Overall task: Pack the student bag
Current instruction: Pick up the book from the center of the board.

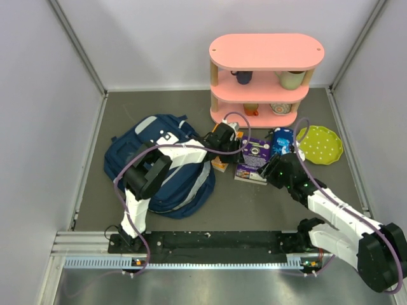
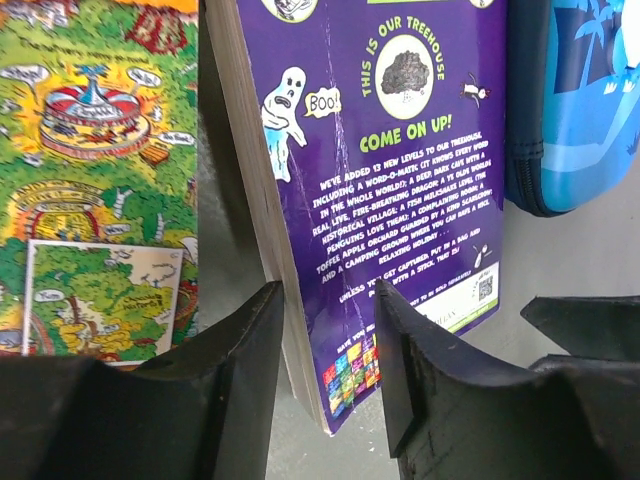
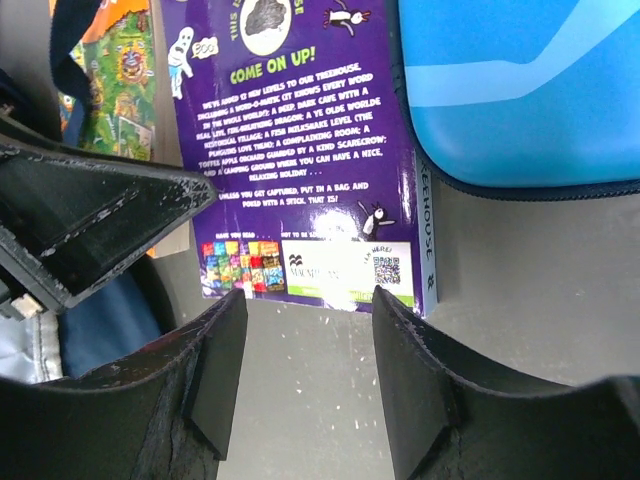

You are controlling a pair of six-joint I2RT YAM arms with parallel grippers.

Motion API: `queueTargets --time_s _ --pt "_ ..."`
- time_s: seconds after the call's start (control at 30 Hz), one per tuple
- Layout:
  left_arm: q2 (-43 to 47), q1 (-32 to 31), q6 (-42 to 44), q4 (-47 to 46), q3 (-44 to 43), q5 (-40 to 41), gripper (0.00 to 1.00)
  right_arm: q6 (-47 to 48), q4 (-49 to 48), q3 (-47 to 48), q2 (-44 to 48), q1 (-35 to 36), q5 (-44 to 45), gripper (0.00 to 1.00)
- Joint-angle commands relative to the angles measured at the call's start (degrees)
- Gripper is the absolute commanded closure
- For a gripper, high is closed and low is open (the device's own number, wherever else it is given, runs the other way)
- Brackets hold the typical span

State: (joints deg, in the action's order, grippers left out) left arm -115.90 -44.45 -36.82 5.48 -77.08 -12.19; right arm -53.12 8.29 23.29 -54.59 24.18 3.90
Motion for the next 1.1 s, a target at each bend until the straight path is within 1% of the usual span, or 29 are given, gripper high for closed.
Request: queueTargets --time_s 0.0,0.1,0.23,0.3,0.47,0.67,0.7,0.8,0.97,1.07 --pt "-0.03 -0.73 -2.03 -0.29 0.88 -0.04 0.56 1.79 0.05 0.53 -0.77 -0.72 3.56 0.48" --pt "0.14 -0.73 -2.29 0.06 0.97 0.58 0.52 2.76 0.14 1.93 -4.1 -0.98 4.71 0.48" --pt "0.06 -0.73 -2.29 0.24 0.97 0.58 0.5 3.9 -0.47 4.04 -8.24 -1.95 4.98 0.48" --pt "0.06 -0.73 -2.21 0.32 0.96 0.67 0.45 4.87 -1.0 4.4 -9.48 -2.12 5.5 0.48" --pt "-0.64 -0.73 -2.12 0.24 0.26 0.06 0.44 6.45 -2.23 5.8 -12.81 -2.47 5.77 0.46" --pt "-1.96 -0.64 -3.69 -2.39 -0.18 -3.45 0.45 7.94 -3.9 6.86 -16.95 -3.36 2.52 0.45" --pt "-2.05 -0.73 -4.05 -3.01 -0.09 -4.16 0.45 8.03 -4.86 6.77 -17.56 -3.35 1.3 0.45" --pt "-2.32 -0.99 -5.19 -4.94 0.0 -6.26 0.51 7.69 -6.7 5.72 -17.92 -3.36 -0.55 0.46" --pt "-0.12 -1.43 -6.42 -7.23 0.52 -6.27 0.64 7.6 -7.41 4.84 -18.01 -3.44 -1.7 0.48" --pt "1.37 -1.35 -7.13 -8.9 1.05 -6.71 0.67 7.68 -7.68 4.49 -18.19 -3.44 -2.41 0.49"
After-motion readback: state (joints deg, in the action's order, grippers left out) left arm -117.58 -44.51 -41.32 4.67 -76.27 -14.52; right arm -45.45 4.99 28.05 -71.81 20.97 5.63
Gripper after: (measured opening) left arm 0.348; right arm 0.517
